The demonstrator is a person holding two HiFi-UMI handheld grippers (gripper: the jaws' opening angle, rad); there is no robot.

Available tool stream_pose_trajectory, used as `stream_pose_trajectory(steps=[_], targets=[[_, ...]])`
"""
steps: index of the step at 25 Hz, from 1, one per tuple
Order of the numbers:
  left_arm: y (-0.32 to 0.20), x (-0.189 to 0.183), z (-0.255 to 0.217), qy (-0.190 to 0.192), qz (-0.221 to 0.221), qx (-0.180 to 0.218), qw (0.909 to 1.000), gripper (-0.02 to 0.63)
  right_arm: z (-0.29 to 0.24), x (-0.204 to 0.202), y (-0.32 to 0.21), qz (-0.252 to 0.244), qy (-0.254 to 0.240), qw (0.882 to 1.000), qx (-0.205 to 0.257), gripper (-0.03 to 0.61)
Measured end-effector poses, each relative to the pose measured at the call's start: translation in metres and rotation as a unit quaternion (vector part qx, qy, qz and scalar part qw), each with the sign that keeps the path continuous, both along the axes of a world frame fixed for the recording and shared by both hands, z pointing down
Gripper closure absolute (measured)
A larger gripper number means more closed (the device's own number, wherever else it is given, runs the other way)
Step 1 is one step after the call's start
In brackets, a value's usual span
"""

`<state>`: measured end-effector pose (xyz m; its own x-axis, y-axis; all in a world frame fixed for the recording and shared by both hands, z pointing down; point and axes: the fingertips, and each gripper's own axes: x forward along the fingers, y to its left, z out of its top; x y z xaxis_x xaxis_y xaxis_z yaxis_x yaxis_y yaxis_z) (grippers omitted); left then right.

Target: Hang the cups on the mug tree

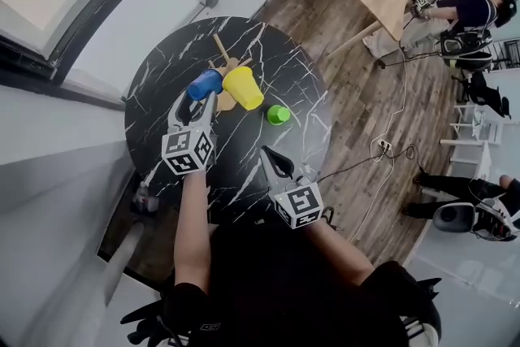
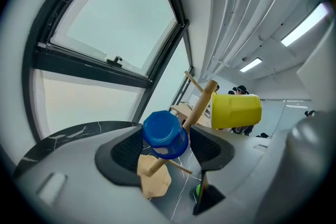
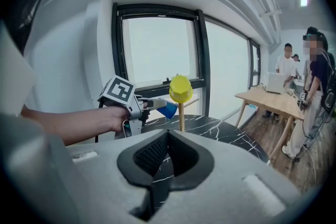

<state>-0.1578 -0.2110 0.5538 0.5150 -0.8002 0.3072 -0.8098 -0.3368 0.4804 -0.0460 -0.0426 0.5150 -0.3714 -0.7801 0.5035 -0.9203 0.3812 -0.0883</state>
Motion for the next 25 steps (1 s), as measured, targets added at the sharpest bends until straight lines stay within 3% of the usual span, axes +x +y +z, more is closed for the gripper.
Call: stream_pose_trajectory(steps=[11,25], targets=[[0.009,-0.007,0.002,-0.005,-0.007,-0.001,1.0,0.296,-0.003,0.002,0.008,-0.004,-0.001,1.0,0.006,0.578],[0.057,-0.028,-0.01,-0.014,-0.044,0.007,0.9989,0.299,-0.016,0.006,0.027,-0.018,-0.01,0.999,0.028,0.579]])
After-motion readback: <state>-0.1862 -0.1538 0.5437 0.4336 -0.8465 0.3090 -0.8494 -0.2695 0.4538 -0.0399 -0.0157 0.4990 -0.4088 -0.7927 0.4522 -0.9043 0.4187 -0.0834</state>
